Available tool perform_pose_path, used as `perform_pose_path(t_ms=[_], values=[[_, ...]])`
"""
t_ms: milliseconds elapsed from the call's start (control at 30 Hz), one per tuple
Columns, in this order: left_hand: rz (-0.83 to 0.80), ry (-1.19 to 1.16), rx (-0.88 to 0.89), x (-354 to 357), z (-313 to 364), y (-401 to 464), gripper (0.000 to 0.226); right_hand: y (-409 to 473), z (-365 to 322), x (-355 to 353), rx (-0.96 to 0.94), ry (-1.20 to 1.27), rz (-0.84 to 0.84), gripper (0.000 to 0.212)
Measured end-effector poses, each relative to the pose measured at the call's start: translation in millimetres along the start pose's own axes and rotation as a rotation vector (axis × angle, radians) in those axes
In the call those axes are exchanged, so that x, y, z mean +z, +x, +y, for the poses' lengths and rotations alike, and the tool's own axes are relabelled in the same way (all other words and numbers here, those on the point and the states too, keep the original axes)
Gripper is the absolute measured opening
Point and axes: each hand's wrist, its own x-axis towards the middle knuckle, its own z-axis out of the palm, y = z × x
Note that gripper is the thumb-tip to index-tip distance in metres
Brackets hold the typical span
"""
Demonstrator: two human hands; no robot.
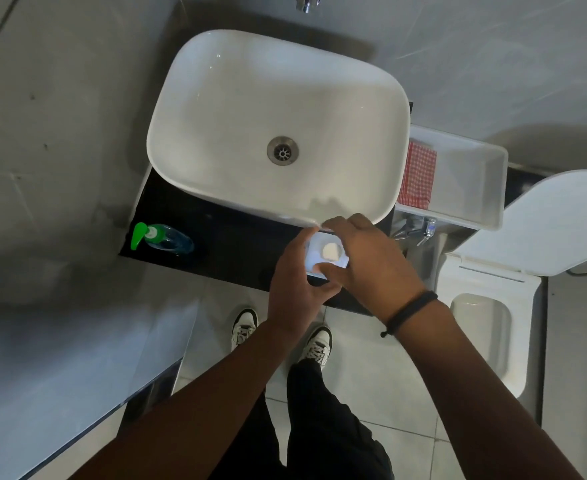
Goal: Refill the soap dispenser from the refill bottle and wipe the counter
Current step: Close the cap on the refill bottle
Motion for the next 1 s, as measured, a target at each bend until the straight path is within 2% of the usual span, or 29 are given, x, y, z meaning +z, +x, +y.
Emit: perform_pose_path(t_ms=[67,133,267,400,500,600,667,767,867,1000], values=[[0.007,-0.001,0.015,0.3,0.6,-0.8,0.096,-1.5,3.3,2.0,-0.052,0.010,-0.005,0.041],[-0.013,0.006,-0.013,0.4,1.5,-1.3,0.100,0.2,5.0,5.0,-0.006,-0.025,0.040,0.030],[-0.018,-0.001,-0.036,-0.2,2.3,-1.3,0.103,1.1,9.0,11.8,0.079,-0.040,0.094,0.057],[0.018,-0.018,-0.018,0.1,5.1,-2.1,0.092,-5.3,13.1,16.7,-0.051,0.089,0.067,0.041],[0.001,-0.012,-0.029,1.7,2.0,-2.5,0.098,-3.9,12.8,17.2,0.015,0.092,0.116,0.029],[-0.008,-0.014,-0.022,1.9,1.4,-2.3,0.098,-1.2,10.4,22.8,0.084,-0.015,0.188,0.047],[-0.001,-0.021,-0.020,1.4,2.0,-2.3,0.098,-4.1,10.5,23.8,0.054,0.019,0.171,0.054],[0.013,-0.032,-0.026,1.6,0.7,-3.2,0.093,-8.3,19.0,22.5,-0.051,0.096,0.091,0.048],[0.002,-0.022,-0.036,2.0,0.9,-3.4,0.097,-7.4,20.8,23.5,-0.018,0.091,0.144,0.032],[0.010,-0.020,-0.038,1.4,3.8,-2.6,0.094,-4.2,19.9,26.2,0.010,0.057,0.171,0.041]])
